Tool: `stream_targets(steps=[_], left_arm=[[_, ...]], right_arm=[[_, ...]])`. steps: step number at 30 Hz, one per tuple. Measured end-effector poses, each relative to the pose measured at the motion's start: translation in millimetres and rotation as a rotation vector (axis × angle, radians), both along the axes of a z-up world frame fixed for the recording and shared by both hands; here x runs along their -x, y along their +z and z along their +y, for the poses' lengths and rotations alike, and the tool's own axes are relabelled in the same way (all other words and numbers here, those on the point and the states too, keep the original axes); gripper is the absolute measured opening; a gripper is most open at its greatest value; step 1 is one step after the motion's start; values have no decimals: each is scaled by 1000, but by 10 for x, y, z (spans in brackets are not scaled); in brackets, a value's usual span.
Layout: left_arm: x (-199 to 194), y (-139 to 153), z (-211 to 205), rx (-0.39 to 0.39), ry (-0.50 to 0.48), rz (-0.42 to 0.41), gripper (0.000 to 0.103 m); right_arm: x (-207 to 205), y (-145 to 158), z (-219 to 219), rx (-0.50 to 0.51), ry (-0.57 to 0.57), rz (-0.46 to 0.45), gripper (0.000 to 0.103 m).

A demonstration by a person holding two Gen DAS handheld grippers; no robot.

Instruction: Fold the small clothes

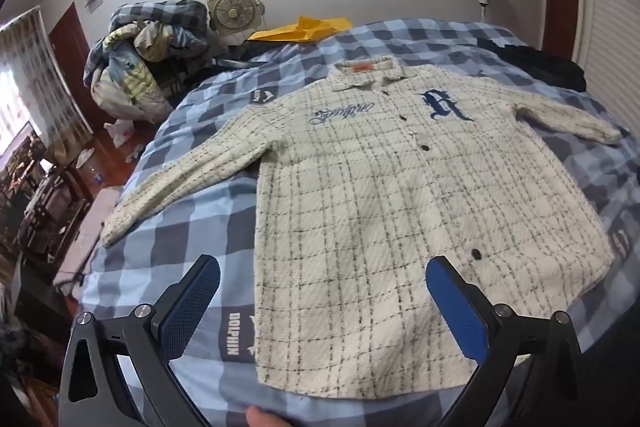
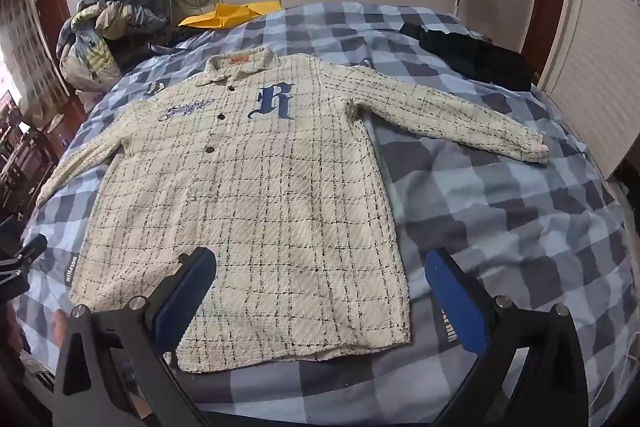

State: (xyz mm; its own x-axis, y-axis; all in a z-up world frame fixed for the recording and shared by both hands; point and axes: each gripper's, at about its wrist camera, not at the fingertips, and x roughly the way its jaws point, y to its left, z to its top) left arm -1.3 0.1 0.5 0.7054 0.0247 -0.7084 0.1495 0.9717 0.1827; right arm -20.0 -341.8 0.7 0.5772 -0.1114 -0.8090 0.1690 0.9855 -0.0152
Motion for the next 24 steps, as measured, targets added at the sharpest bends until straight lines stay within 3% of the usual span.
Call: stream_targets(steps=[2,3,11,24], left_arm=[[40,17,7,-7,7,-11,103],[15,15,11,-1,3,21,103],[-37,-17,-48,4,-10,42,103],[-4,-34,-14,-12,-3,37,103]], right_arm=[[-25,-30,45,39,6,8,102],[-3,-31,121,71,14,3,102],[-14,-28,222,114,55,7,102],[-6,-33,224,121,50,15,102]])
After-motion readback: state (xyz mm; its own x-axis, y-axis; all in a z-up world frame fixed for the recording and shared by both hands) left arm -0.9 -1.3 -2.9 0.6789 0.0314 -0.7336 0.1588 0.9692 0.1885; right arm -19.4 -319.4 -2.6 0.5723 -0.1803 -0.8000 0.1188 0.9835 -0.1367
